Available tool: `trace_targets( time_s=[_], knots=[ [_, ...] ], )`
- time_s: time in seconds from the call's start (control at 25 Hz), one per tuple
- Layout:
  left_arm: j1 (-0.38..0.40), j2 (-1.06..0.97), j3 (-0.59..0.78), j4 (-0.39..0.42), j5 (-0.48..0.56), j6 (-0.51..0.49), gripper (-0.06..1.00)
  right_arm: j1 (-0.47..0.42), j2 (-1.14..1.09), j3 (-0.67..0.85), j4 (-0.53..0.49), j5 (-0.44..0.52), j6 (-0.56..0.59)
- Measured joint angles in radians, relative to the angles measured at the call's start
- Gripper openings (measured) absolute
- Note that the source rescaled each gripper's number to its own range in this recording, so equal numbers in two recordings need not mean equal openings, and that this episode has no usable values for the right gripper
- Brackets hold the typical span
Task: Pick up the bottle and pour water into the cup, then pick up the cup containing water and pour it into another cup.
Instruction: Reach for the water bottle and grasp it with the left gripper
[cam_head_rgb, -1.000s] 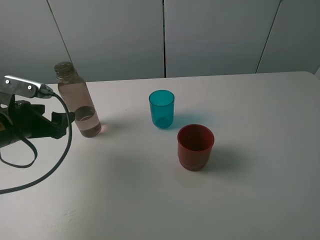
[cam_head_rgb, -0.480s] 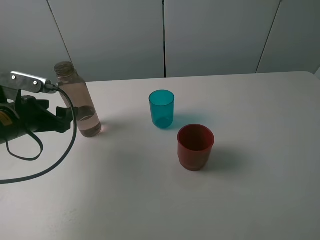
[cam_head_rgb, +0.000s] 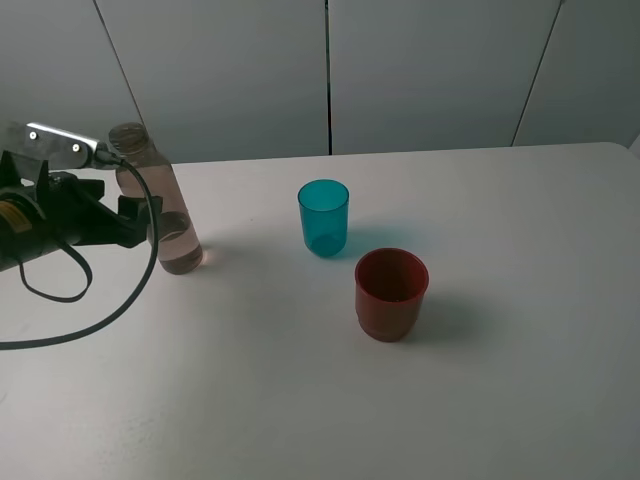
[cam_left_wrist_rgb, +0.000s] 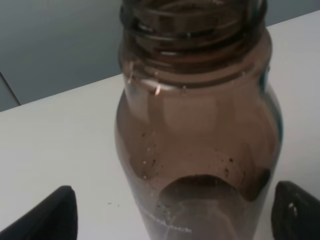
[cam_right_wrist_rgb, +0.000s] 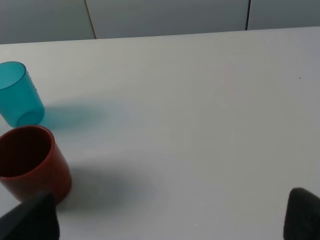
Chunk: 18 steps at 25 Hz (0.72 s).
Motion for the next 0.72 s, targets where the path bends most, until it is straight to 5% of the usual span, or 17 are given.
trace_targets(
  time_s=[0.72],
  knots=[
    [0.000,0.152,-0.080,0.044,-0.025,0.000,0.95,0.000,0.000,0.000,0.000,0.000,0.000]
  ],
)
